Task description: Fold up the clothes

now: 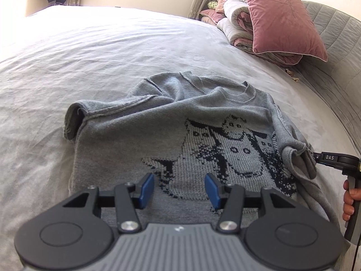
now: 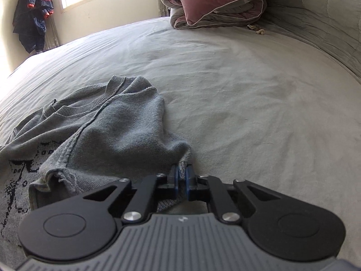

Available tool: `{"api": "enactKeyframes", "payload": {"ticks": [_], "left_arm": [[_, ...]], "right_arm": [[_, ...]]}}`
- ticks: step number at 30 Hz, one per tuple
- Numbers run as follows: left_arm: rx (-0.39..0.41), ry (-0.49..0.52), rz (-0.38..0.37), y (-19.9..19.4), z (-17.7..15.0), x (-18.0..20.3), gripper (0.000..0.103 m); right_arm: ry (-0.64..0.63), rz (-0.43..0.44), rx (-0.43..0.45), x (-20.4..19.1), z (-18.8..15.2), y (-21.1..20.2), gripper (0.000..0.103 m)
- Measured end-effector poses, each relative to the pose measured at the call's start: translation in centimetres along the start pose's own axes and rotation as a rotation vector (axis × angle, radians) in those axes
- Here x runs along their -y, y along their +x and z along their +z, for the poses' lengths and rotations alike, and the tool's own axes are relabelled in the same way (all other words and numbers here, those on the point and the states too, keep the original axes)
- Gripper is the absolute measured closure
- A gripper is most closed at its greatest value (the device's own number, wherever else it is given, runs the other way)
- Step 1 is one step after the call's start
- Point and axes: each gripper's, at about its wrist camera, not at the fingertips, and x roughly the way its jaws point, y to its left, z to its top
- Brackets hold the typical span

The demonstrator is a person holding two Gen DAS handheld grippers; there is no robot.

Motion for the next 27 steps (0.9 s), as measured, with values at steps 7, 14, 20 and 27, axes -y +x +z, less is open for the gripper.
{"api": "enactKeyframes", "payload": {"ticks": [7,14,20,27], "left_arm": [[0.055,0.011,0.105,-0.1,4.5,-2.3,0.052],[0.017,0.049,0.203,4.8,9.2,-4.1,0.052],[-0.052,0.024,0.173,9.4,11.1,-5.2,0.052],[-0.069,0.037,0.109,11.2,12.5,-4.6,0.067]], "right_arm": [[-0.121,-0.188,0.053,3.4,3.5,-0.7,0.097],[-0.109,-0.283,0.002,8.1,5.7,2.2,0.097],[-0.092,-0.191,-0.004,8.1,6.1,2.8,0.068],[-0.078,-0.015,0.022,6.6,8.6,4.9,0.051]]}}
